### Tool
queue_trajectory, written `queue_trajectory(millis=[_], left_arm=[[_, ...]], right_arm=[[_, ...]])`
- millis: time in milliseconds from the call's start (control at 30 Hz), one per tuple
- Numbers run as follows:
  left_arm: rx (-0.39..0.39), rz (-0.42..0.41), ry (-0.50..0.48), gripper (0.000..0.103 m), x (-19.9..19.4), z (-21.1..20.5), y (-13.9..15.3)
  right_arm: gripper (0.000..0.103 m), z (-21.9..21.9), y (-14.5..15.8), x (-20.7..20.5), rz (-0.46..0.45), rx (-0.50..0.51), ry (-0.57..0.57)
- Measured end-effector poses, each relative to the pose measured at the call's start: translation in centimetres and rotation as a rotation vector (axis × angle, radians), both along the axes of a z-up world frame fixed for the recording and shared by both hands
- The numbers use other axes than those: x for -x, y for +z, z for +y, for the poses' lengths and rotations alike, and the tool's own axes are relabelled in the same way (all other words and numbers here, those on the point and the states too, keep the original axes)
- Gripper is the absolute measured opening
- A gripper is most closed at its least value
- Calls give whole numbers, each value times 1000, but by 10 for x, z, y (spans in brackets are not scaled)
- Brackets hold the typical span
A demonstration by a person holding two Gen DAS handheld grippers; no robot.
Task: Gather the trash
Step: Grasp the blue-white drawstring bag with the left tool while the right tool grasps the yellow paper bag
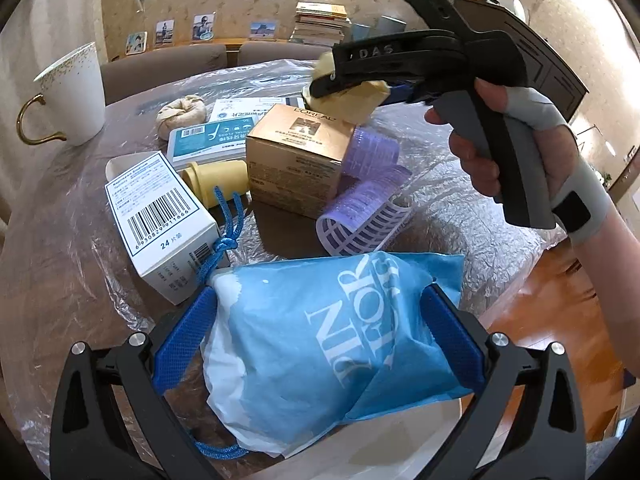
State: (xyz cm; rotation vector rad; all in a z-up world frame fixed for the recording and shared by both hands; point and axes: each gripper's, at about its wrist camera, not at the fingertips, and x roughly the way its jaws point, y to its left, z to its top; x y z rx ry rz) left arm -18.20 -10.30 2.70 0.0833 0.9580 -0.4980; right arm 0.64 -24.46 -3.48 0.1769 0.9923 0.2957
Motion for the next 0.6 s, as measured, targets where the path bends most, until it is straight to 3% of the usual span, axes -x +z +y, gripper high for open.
queue_trajectory(millis=[67, 233, 400, 600], left_arm=[[8, -2, -3, 100, 1, 1, 0], [44, 3, -1, 88, 5, 7, 4], [75, 6, 13, 69, 7, 13, 10], [103, 9, 20, 61, 10, 20, 14]], right_arm=[[56, -3, -4, 1, 16, -51, 11], [56, -9, 6, 15, -50, -53, 5], [55, -20, 25, 32, -109, -57, -24], [55, -30, 48, 58, -160, -56, -23]])
